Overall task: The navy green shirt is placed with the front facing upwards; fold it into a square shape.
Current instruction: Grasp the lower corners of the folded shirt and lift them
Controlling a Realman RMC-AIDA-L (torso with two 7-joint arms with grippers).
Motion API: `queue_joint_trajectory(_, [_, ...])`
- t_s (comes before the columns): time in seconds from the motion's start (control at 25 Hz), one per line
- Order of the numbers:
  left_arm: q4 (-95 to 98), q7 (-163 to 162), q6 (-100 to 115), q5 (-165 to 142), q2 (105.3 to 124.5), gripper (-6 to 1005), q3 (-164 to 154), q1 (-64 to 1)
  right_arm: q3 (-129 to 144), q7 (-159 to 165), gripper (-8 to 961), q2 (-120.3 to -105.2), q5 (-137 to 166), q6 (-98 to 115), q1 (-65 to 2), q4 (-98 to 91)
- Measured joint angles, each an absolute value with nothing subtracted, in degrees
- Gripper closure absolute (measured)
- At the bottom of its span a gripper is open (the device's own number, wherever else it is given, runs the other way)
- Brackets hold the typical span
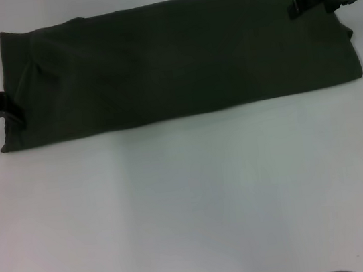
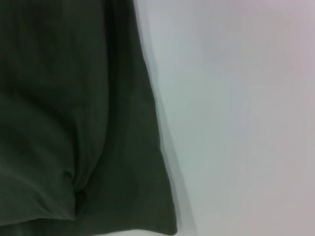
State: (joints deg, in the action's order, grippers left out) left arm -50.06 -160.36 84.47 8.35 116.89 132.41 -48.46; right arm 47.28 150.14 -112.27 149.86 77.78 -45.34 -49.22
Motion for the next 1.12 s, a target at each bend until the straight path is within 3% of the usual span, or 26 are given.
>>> queue_joint_trajectory(0.44, [-48.0, -161.0, 83.3, 8.6, 117.65, 233, 132.4, -48.9, 47.3, 150.2, 19, -112.21, 149.9, 77.8, -45.4, -49.0])
queue_joint_trajectory(0.56, [-47.9, -161.0, 83.3, 8.6, 117.78, 155, 132.4, -48.9, 47.3, 150.2, 19, -112.22, 149.9, 77.8, -45.3, -48.9])
queue_joint_trajectory(1.0, [-47.6, -161.6, 81.6, 8.3, 118.19, 184, 132.2, -49.4, 47.3, 150.2, 18, -112.23, 149.9, 78.2, -45.3, -49.0])
queue_joint_trajectory(1.12, [-46.7, -161.7, 81.2, 8.2, 118.13, 319, 132.1, -49.8, 47.3, 150.2, 18, -112.23, 149.9, 78.2, -45.3, -49.1])
